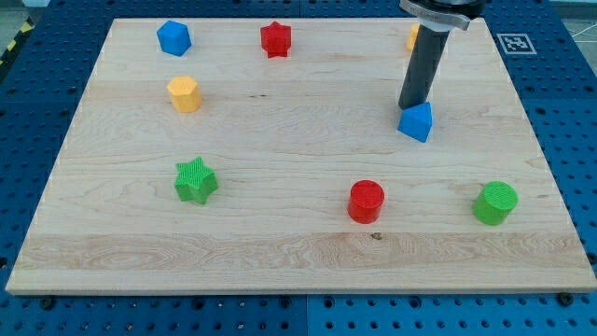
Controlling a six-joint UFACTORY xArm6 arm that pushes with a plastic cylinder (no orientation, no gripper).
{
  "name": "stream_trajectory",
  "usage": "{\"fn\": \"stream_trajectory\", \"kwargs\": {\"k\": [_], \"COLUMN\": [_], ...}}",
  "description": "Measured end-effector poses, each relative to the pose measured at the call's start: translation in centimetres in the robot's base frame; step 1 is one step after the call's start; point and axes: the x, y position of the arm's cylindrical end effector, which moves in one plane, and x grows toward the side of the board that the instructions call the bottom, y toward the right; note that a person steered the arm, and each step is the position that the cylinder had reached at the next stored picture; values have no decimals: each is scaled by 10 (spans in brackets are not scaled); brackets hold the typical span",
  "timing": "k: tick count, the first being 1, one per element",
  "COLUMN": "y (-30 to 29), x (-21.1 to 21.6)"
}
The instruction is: Move the blue triangle towards the green circle
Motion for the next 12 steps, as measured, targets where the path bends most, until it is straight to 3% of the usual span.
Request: {"fn": "stream_trajectory", "kwargs": {"k": [1,2,4,6,8,9,12], "y": [18,17,-44,20,56,80,58], "x": [-23,-12,0,68,37,62,72]}}
